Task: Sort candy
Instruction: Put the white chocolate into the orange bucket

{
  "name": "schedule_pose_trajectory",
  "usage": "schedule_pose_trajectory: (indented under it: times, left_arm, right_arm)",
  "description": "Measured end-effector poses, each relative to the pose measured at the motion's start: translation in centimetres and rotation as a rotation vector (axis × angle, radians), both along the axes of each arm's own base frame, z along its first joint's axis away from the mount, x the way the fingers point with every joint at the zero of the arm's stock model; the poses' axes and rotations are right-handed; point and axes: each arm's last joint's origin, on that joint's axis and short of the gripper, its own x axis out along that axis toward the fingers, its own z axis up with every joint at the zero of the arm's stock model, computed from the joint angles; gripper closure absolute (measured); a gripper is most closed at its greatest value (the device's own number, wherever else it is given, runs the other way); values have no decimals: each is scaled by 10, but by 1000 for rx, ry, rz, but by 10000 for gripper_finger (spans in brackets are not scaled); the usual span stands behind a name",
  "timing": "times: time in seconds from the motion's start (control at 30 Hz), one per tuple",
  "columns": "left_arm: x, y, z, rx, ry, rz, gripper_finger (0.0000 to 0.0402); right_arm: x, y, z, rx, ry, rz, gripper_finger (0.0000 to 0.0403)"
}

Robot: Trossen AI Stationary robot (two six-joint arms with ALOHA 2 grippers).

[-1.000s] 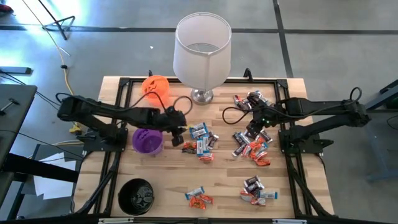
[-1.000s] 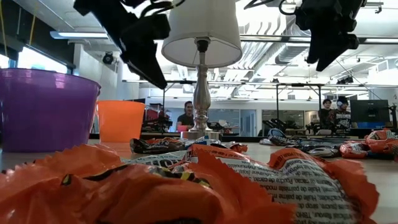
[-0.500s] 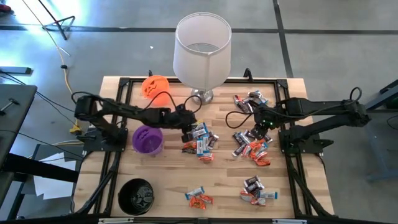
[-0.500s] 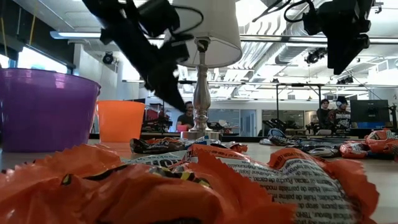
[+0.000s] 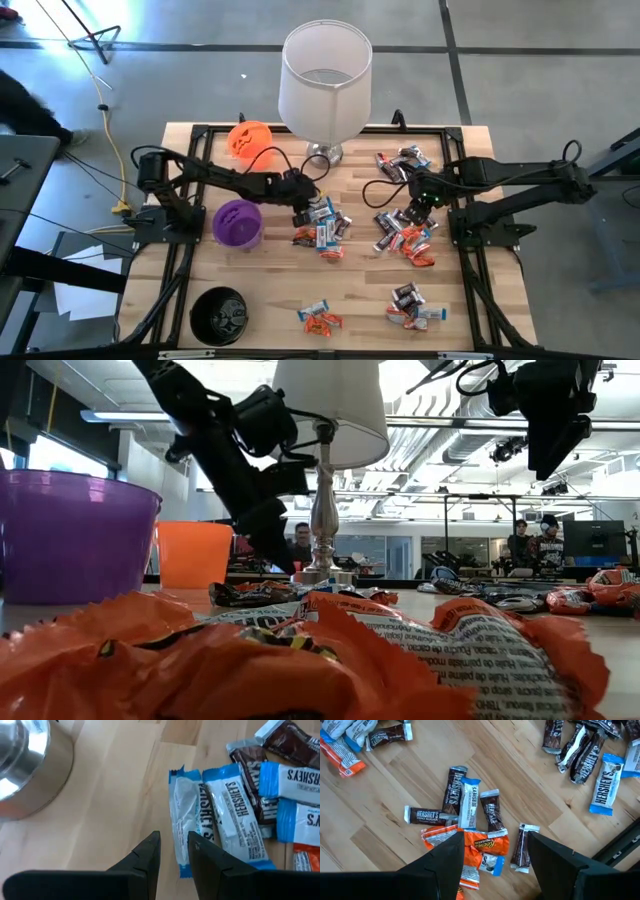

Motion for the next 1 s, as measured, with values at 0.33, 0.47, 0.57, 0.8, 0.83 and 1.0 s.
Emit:
schedule_pose_trajectory:
  times: [0.33,0.47,0.57,0.8,0.83,1.0]
  left_arm:
    - [3,0,-12,-43,11,-23,316]
    - [8,1,-24,-51,16,-28,316]
    - [11,1,-30,-59,12,-16,316]
    - [8,1,-21,-50,-10,-10,316]
    - [8,1,-18,-54,-18,-14,316]
    - [8,-5,-10,-91,-56,-32,316]
  right_arm:
    - [0,0,0,-5,2,15,192]
    - [0,0,0,-6,2,17,192]
    - [0,0,0,-8,2,17,192]
    - [0,0,0,-8,2,17,192]
    - [0,0,0,-7,3,16,192]
    - [0,0,0,-7,2,16,192]
